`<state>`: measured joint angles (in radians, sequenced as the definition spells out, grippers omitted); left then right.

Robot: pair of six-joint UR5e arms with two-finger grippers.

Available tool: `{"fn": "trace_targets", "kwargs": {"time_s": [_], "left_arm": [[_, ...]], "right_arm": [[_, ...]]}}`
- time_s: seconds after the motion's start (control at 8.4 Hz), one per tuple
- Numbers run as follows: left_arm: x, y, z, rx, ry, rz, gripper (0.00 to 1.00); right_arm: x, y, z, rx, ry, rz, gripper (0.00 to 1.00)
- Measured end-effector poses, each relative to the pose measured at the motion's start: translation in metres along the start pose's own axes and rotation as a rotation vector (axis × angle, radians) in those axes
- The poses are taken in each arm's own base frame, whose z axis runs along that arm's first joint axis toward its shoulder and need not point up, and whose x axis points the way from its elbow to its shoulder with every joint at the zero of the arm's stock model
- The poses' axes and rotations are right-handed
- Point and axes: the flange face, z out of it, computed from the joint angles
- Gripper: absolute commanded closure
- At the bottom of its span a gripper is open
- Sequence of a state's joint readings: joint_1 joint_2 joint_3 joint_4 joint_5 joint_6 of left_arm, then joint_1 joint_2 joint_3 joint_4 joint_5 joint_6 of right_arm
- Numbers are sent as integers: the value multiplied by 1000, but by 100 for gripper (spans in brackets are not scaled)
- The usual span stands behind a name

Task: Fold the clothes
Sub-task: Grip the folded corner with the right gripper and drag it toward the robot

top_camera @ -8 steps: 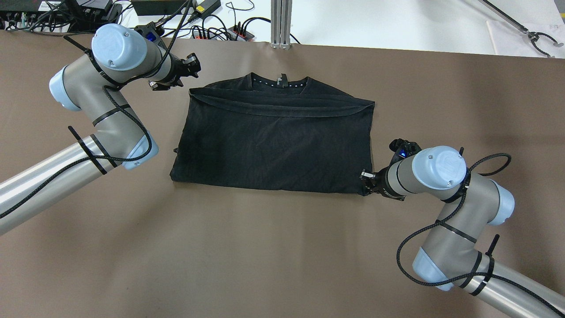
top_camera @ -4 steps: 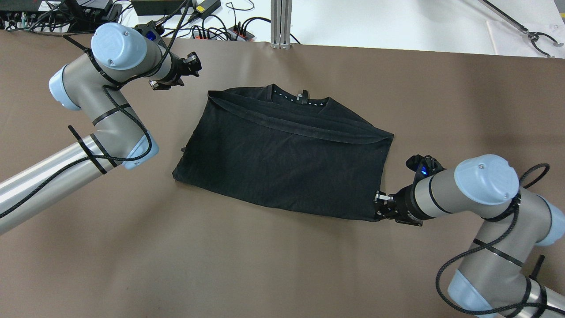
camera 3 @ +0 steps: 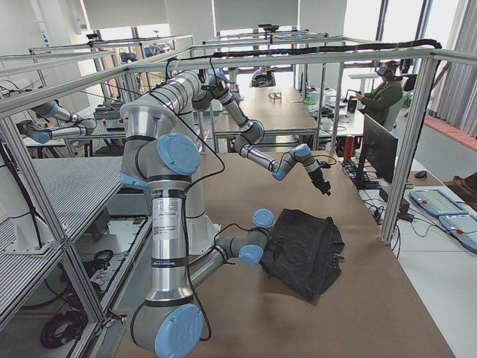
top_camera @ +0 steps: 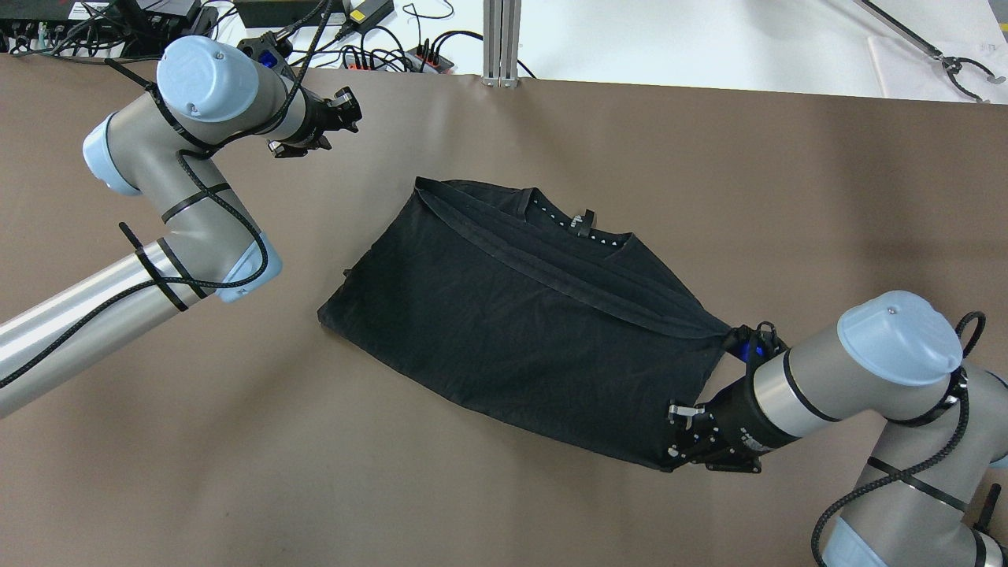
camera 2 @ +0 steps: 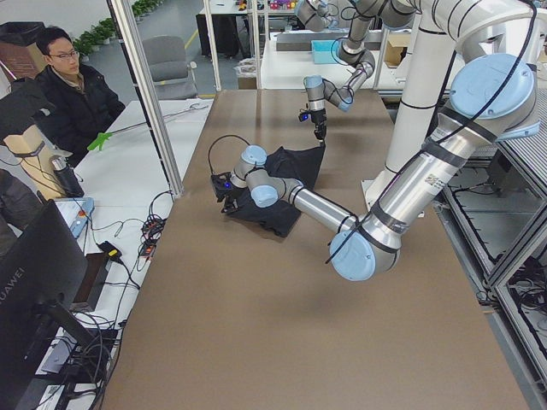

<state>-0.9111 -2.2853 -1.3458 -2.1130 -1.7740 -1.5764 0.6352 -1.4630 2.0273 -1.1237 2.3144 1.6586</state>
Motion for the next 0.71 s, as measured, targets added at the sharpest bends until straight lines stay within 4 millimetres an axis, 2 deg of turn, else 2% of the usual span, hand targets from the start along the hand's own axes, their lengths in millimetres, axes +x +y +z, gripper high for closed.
{"fn": "trace_targets", "kwargs": {"time_s": [0.12, 0.24, 0.36, 0.48, 0.71], "left_arm": [[0, 2, -4, -3, 7, 1, 46], [0, 5, -6, -8, 12, 3, 46], [1, 6, -9, -13, 18, 4, 46], [1, 7, -11, -15, 22, 5, 46], [1, 9, -14, -19, 28, 6, 46]], "right_arm": [[-2, 24, 9, -77, 12, -15, 100], [-2, 52, 17, -144, 26, -21, 77], [-1, 79, 25, -193, 43, -5, 4], [1, 95, 32, -219, 57, 8, 5], [0, 110, 39, -244, 67, 10, 5]]}}
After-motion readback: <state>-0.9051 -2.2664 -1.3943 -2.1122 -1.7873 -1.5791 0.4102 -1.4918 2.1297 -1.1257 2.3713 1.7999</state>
